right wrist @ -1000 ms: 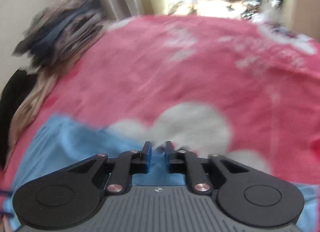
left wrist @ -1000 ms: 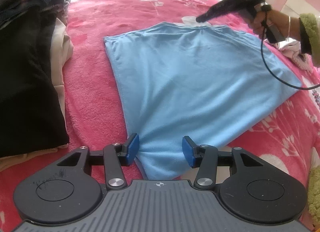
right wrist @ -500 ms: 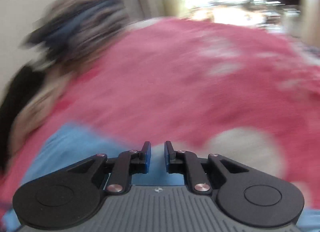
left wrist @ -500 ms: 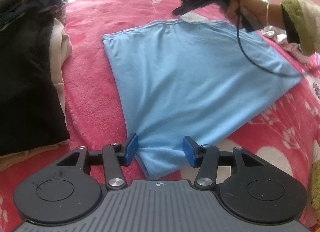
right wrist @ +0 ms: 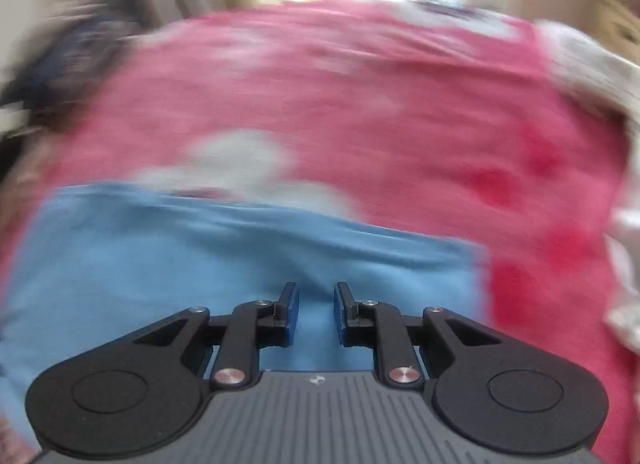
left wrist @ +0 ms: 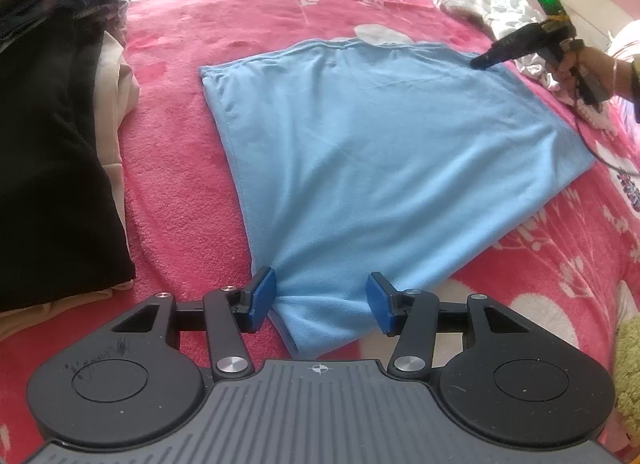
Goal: Fold clothes
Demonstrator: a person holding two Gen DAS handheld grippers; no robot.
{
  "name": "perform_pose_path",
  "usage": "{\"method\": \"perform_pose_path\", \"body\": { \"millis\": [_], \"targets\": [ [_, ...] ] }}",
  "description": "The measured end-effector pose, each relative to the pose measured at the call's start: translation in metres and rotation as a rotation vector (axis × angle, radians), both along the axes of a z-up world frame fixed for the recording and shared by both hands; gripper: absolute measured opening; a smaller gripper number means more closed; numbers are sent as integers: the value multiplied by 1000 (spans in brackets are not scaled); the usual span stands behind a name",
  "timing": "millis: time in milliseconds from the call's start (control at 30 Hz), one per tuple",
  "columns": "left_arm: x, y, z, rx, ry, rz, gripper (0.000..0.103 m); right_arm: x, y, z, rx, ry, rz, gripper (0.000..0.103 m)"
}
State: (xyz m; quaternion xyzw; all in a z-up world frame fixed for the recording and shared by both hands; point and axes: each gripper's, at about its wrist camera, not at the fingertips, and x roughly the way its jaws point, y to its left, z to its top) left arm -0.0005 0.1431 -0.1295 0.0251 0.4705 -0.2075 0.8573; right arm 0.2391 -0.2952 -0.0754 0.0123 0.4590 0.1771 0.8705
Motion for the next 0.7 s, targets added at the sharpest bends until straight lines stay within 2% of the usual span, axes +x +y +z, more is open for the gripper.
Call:
{"method": "perform_pose_path", "body": {
  "millis": [100,200,333,400,467,567,700],
  "targets": [
    [0,-1,1,4,3,9,51,1,-29,-3,-37,-5,-100,23],
    [0,-2,2,7,6,17,51,2,-57,-6,-74,-11,-201,23],
    [2,-3,1,8,11,18,51,-33,-59,2,32,41,-85,25],
    [2,-2,1,8,12,14,51,-48,-64,-7,42,92,-49,30],
    [2,-1,1,5,10,6,51,-64,-74,-19,8,143,-61,33],
    [1,1,2,3,12,5,51,-77,-101,-21,-64,144,-196,34],
    [3,4,4,30,29,36,53,-86,-80,12,-232,3,-202,37]
  ]
}}
